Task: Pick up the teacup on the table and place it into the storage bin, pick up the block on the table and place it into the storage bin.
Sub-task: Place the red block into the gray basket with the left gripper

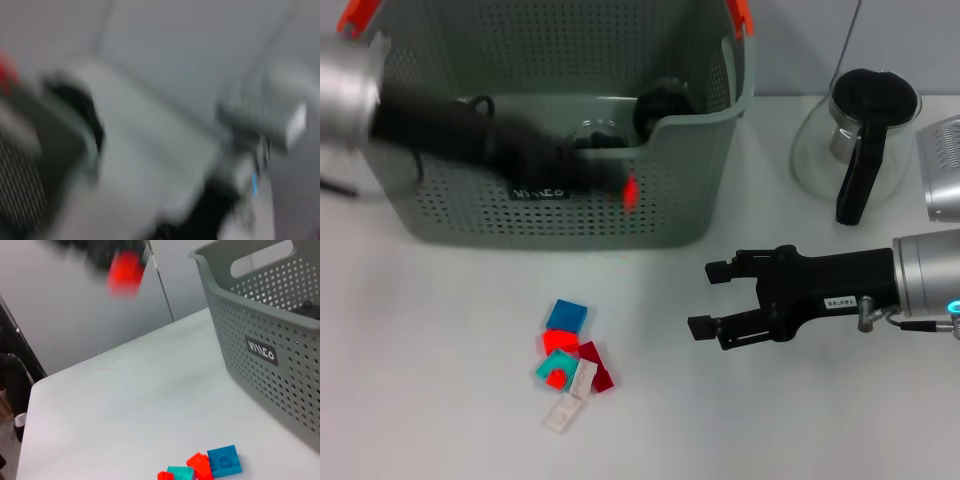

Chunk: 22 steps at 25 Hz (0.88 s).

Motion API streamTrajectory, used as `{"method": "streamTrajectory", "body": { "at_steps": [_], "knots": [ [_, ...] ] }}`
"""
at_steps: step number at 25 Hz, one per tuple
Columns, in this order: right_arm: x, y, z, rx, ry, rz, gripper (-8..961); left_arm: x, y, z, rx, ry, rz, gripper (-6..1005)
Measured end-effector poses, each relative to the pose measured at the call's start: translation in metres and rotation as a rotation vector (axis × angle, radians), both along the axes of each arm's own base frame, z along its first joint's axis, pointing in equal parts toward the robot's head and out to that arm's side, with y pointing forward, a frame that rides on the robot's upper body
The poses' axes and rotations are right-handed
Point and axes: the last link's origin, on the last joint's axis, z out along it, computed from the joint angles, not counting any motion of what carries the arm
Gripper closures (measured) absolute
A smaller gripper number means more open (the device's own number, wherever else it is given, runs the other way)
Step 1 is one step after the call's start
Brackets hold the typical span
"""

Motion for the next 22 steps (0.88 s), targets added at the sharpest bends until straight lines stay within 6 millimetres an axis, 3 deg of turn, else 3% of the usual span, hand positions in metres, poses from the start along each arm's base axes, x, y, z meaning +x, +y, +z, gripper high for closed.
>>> {"method": "streamTrajectory", "body": {
  "at_steps": [4, 5, 6, 10, 15, 22],
  "knots": [
    [-0.001, 0.000, -0.001, -0.006, 0.000, 0.008, 29, 0.016, 0.031, 0.017, 0.167, -0.043, 0.000, 816],
    [-0.002, 0.000, -0.001, -0.007, -0.001, 0.010, 29, 0.016, 0.031, 0.017, 0.167, -0.043, 0.000, 816],
    [-0.002, 0.000, -0.001, -0.007, -0.001, 0.011, 29, 0.021, 0.050, 0.020, 0.266, -0.014, 0.025, 816],
    [-0.002, 0.000, -0.001, -0.008, -0.001, 0.013, 29, 0.017, 0.078, 0.020, 0.425, 0.060, 0.072, 792],
    [-0.001, -0.002, -0.001, -0.010, -0.001, 0.011, 29, 0.012, 0.092, 0.016, 0.518, 0.121, 0.091, 672],
    [0.000, -0.002, 0.000, -0.010, -0.001, 0.011, 29, 0.017, 0.087, 0.016, 0.502, 0.100, 0.059, 500]
  ]
}}
